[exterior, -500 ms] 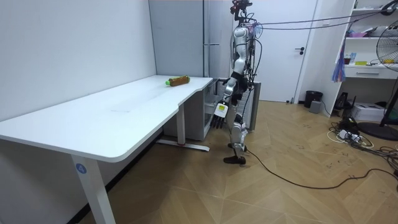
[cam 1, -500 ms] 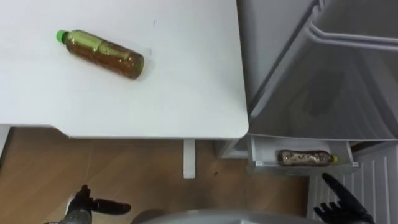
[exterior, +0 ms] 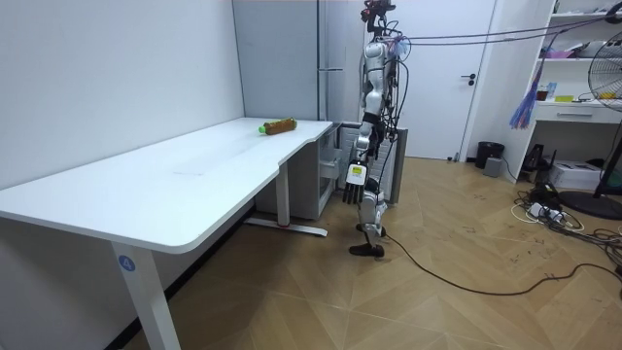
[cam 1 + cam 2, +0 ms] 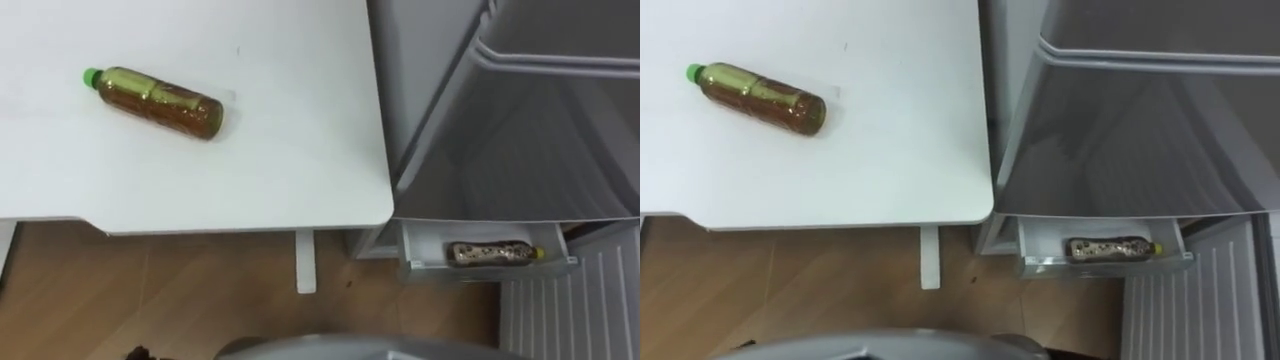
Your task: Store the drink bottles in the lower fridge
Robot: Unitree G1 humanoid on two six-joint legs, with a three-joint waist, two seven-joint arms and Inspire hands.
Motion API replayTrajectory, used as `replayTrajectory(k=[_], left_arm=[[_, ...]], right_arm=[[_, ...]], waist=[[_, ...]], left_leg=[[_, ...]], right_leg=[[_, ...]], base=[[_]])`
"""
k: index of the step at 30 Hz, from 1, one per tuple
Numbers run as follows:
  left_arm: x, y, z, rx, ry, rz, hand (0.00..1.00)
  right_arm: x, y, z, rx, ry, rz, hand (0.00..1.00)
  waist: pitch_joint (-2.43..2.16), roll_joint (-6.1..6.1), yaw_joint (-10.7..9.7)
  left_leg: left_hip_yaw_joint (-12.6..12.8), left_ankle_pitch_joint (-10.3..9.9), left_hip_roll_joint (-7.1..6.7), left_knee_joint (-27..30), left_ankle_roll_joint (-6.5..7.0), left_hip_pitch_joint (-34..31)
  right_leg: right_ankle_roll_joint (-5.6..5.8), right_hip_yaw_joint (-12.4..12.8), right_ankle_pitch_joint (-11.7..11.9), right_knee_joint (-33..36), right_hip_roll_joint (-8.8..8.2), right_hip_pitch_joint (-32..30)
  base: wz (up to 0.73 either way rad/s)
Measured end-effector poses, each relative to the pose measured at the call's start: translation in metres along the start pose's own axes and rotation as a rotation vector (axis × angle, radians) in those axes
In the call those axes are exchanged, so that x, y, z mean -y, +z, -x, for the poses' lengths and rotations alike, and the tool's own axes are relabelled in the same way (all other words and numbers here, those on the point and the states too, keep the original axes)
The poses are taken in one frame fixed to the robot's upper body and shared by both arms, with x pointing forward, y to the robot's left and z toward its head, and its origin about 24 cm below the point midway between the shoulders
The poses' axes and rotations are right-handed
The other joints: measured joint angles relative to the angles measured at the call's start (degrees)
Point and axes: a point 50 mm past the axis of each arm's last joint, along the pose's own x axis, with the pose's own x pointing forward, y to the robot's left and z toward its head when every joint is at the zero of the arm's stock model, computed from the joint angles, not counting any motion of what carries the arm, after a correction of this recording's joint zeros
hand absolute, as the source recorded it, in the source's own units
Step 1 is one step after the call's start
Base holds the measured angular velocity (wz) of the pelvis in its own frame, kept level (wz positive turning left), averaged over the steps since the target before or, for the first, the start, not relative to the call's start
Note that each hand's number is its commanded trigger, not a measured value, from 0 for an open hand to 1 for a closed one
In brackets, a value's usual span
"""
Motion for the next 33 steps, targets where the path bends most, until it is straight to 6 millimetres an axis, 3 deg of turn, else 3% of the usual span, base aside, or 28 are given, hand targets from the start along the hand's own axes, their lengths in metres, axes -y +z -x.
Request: replayTrajectory(k=[9,18,21,24,28,33], left_arm=[[0.013,-0.009,0.003,-0.025,-0.008,-0.175,0.00],[0.018,0.001,0.003,-0.004,0.006,-0.115,0.00],[0.019,-0.001,0.003,-0.029,0.002,0.034,0.00],[0.014,-0.016,0.003,-0.115,0.021,0.360,0.00],[0.010,-0.028,0.004,-0.192,0.069,0.648,0.00],[-0.002,-0.023,0.004,-0.222,0.137,1.160,0.00]], right_arm=[[0.000,0.015,0.001,0.068,-0.054,0.114,0.00],[0.000,0.014,0.001,0.081,-0.058,0.116,0.00],[0.000,0.011,0.000,0.073,-0.059,0.115,0.00],[0.001,0.007,0.000,0.060,-0.067,0.109,0.00],[0.000,0.008,0.000,0.058,-0.089,0.108,0.00],[0.006,0.000,0.001,0.049,-0.101,0.080,0.00]], waist=[[-0.01,1.15,0.56],[0.03,1.26,0.47],[0.08,1.08,0.49],[0.04,1.07,1.51],[-0.01,1.04,1.78],[-0.06,1.25,5.54]], left_leg=[[0.58,-0.70,0.54,0.20,-0.31,-0.06],[0.51,-1.13,0.62,0.94,-0.31,0.14],[-0.03,-1.33,0.56,1.28,-0.28,-0.01],[-0.05,-1.66,0.60,1.36,-0.32,0.88],[-0.53,-1.66,0.52,1.30,-0.31,0.89],[-0.82,-1.76,0.51,1.00,-0.32,1.96]], right_leg=[[-0.07,0.54,0.04,-0.11,0.47,0.13],[-0.07,-0.09,0.03,-0.48,0.46,1.15],[-0.07,-0.14,0.04,-0.93,0.48,1.67],[-0.05,-0.14,0.02,-1.42,0.58,2.22],[-0.04,-0.43,0.02,-1.59,0.55,2.30],[0.01,-0.32,-0.02,-1.65,0.56,3.21]], base=[[-0.05],[0.02],[0.04],[0.00],[0.03],[-0.01]])
